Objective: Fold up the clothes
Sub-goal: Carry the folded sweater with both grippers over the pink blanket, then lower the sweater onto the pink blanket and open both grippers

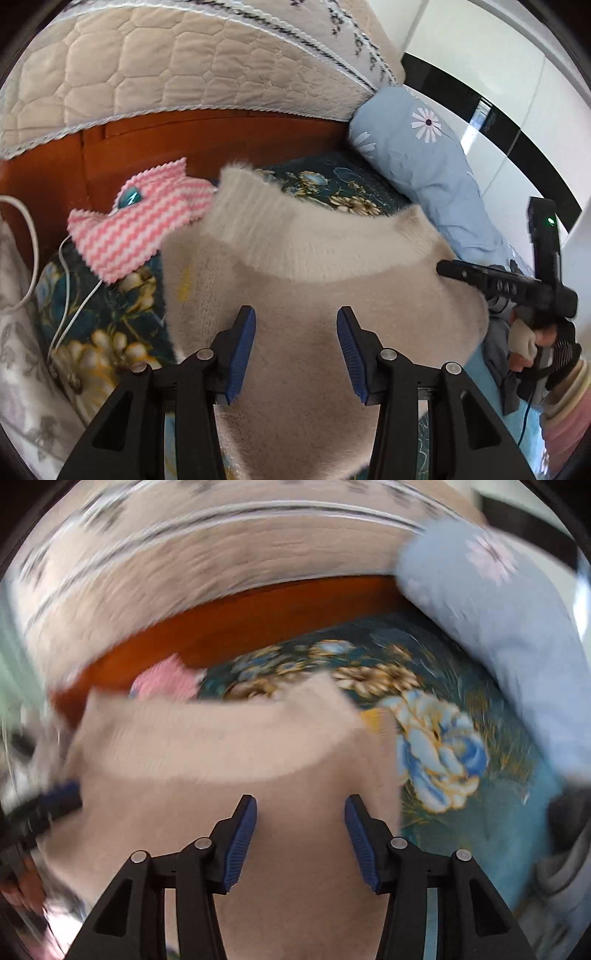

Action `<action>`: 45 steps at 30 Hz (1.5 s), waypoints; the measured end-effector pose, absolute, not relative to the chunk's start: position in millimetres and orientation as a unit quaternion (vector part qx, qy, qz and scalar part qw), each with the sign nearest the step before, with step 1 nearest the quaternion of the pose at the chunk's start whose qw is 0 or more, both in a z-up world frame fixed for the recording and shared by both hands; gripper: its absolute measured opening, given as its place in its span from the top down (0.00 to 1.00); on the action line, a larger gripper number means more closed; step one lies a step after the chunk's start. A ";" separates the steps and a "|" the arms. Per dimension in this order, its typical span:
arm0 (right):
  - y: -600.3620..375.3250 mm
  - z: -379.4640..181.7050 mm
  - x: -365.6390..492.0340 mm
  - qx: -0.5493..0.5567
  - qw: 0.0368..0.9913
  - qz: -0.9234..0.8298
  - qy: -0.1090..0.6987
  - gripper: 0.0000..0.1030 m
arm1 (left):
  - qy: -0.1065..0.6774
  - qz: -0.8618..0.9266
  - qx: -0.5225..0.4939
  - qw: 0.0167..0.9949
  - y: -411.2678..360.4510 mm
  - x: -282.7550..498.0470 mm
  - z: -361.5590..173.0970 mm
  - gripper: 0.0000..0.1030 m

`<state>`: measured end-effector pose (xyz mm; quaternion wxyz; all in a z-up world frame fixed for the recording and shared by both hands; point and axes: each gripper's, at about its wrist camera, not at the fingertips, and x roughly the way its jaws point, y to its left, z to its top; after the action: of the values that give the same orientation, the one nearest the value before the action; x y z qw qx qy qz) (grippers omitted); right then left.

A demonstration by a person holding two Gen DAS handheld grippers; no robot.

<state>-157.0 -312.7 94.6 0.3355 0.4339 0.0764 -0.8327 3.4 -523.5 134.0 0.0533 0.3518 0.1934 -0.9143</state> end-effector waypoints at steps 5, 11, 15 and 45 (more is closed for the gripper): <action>-317.7 83.5 -171.7 0.448 0.322 -0.832 0.061 0.49 | 0.192 -0.909 0.365 0.058 -525.6 -11.0 125.4 0.55; -326.7 71.1 -187.1 0.461 0.305 -0.832 0.052 0.48 | 0.259 -0.892 0.367 0.041 -548.8 -19.0 113.7 0.55; -328.4 72.0 -186.8 0.463 0.295 -0.835 0.047 0.47 | 0.262 -0.892 0.365 0.042 -546.9 -18.5 114.2 0.55; -297.9 6.0 -9.0 0.431 0.260 -0.863 0.041 0.42 | 0.289 -0.890 0.331 0.121 -470.7 94.8 64.9 0.43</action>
<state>-9.0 -297.9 6.0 0.2597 0.4307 0.0415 -0.8633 94.8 -470.7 64.9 0.1210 0.3309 0.2890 -0.8901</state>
